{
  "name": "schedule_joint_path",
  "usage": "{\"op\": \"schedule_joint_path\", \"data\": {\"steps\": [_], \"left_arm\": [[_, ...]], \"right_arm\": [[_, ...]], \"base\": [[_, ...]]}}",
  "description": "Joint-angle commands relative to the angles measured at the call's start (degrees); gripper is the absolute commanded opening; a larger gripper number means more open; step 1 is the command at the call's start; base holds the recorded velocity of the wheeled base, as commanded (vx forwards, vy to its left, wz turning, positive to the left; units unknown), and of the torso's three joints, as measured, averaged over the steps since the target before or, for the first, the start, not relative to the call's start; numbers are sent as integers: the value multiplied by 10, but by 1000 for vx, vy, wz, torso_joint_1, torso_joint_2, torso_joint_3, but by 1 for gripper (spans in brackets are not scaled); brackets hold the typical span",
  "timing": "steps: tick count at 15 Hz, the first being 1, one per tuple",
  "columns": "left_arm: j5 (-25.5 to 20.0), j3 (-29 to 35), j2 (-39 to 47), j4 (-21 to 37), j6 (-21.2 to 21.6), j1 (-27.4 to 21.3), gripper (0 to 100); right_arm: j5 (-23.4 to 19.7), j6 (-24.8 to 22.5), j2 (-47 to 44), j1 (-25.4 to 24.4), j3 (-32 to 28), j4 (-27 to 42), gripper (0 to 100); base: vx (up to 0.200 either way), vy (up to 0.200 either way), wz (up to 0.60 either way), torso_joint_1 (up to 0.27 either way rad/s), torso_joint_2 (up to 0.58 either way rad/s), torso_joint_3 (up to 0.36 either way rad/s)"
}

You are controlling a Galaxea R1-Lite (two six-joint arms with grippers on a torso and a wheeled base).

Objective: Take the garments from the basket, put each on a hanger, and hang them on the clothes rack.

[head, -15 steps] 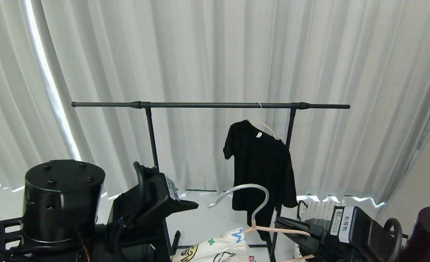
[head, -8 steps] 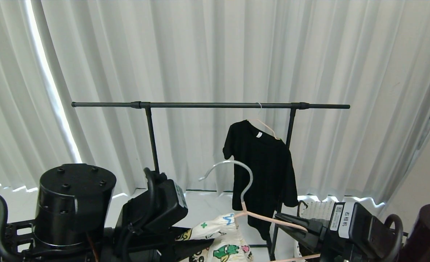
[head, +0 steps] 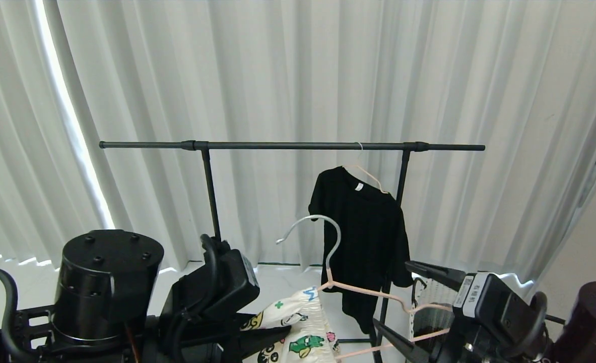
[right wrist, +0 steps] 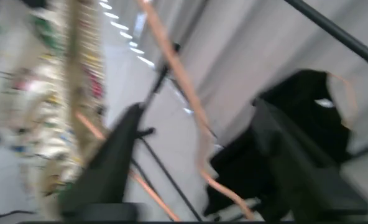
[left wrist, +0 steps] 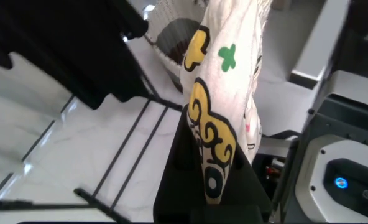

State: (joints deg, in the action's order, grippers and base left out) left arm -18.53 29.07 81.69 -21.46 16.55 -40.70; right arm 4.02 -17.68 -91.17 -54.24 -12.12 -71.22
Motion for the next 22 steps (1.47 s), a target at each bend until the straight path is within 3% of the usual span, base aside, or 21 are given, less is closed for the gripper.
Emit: {"op": "schedule_joint_path", "data": {"steps": [1,3,5,10,12,13,17,22], "left_arm": [[24,-13,-6,-1,2,18,0],[69,-24,-18,-2,33,42,0],[71,-16,-36,-21,37,47,0],[72,-15,-48,-72,36,68,0],[71,-15,-50,-72,36,68,0],[69,-12,-50,-72,36,67,0],[67,-10,-48,-72,36,57,0],[68,6,-38,-74,33,60,0]], "right_arm": [[5,-4,-7,24,0,0,100],[1,-3,-6,31,3,0,100],[-27,22,-8,21,7,3,100],[-57,209,-81,5,-5,13,100],[-50,302,-135,7,-48,12,100],[-42,325,-158,7,-69,13,100],[-14,330,-234,12,-147,12,100],[-13,328,-243,-54,-113,11,100]], "base": [[0,0,0,0,0,0],[0,0,0,0,0,0],[0,0,0,0,0,0],[0,0,0,0,0,0],[0,0,0,0,0,0],[0,0,0,0,0,0],[0,0,0,0,0,0],[0,0,0,0,0,0]]}}
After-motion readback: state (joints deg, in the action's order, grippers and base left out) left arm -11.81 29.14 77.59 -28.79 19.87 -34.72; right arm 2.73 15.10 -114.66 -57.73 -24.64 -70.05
